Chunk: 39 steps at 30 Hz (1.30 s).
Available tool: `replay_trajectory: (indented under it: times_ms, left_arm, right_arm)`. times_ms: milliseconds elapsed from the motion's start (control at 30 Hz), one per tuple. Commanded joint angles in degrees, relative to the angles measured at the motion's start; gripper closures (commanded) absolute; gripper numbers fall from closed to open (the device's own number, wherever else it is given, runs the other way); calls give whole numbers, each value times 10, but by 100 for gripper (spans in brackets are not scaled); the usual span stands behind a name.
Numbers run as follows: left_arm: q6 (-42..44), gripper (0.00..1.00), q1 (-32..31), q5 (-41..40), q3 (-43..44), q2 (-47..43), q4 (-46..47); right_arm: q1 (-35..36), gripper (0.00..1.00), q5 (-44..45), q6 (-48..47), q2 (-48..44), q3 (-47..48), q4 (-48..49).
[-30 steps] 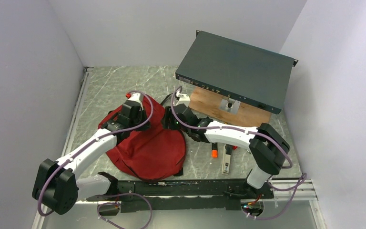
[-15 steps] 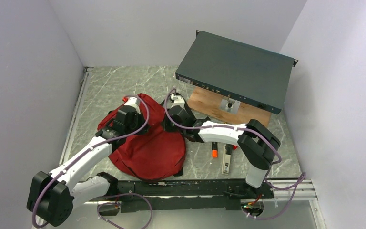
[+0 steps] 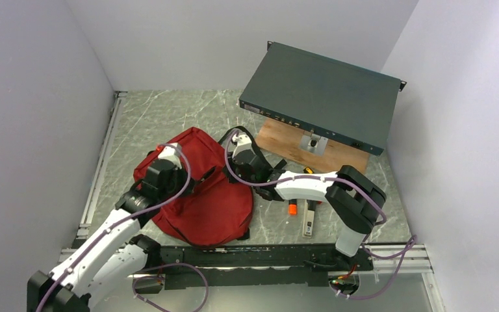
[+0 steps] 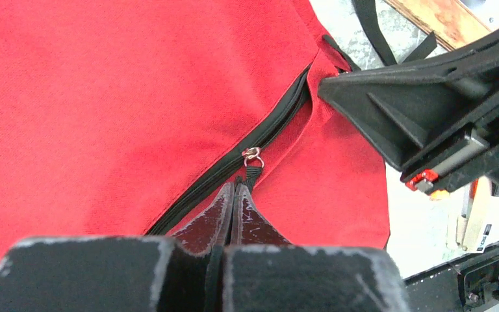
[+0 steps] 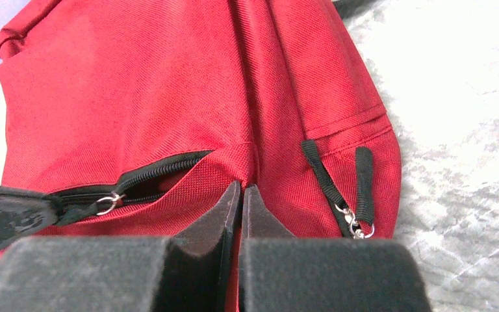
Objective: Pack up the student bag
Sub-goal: Unzip the student bag at the center of the board.
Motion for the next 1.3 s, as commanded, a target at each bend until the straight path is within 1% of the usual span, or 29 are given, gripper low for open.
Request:
replay_trajectory:
  times_ms: [0, 133, 200, 267, 400, 500, 633, 733, 800, 867, 900, 933, 967, 1033, 1133, 1200, 1267]
  left_arm:
    - [-7, 100, 0, -33, -9, -75, -85]
    - [-11, 100, 0, -64, 2, -148, -150]
    - [-27, 100, 0, -70, 10, -169, -172]
    - [-64, 100, 0, -89, 30, -180, -218]
    - [-145, 100, 0, -157, 77, -183, -322]
    - [-187, 100, 0, -182, 90, -191, -367]
    - [-237, 100, 0, -192, 77, -214, -390]
    - [-253, 100, 0, -174, 57, -225, -377]
    - [-258, 100, 0, -160, 47, -227, -369]
    - [-250, 99, 0, -150, 50, -227, -361]
    - [-244, 95, 1, -150, 54, -228, -357]
    - [-237, 88, 0, -151, 59, -229, -355]
    - [-230, 80, 0, -153, 64, -232, -353]
    - [-213, 61, 0, -153, 72, -237, -342]
    - [-178, 34, 0, -131, 78, -239, -315]
    - [-154, 21, 0, -112, 85, -233, -300]
    - [-123, 11, 1, -91, 91, -224, -284]
  right_arm:
    - [-5, 100, 25, -51, -22, -7, 31]
    - [-4, 100, 35, -67, -23, -6, 28]
    - [-5, 100, 39, -73, -23, -6, 27]
    - [-5, 100, 48, -85, -22, -2, 25]
    - [-5, 100, 75, -113, -13, 21, 10]
    - [-5, 100, 103, -139, -1, 44, -2]
    - [-5, 100, 122, -173, 11, 78, -13]
    - [-4, 100, 123, -190, 18, 102, -30]
    - [-4, 100, 119, -193, 21, 126, -59]
    - [1, 100, 114, -188, 23, 154, -117]
    - [5, 95, 117, -184, 19, 164, -151]
    - [12, 84, 119, -181, 12, 168, -176]
    - [16, 75, 111, -179, 0, 169, -213]
    - [27, 63, 100, -167, -32, 167, -269]
    - [33, 54, 68, -133, -111, 151, -357]
    - [36, 47, 57, -112, -177, 119, -398]
    - [37, 40, 49, -78, -246, 77, -438]
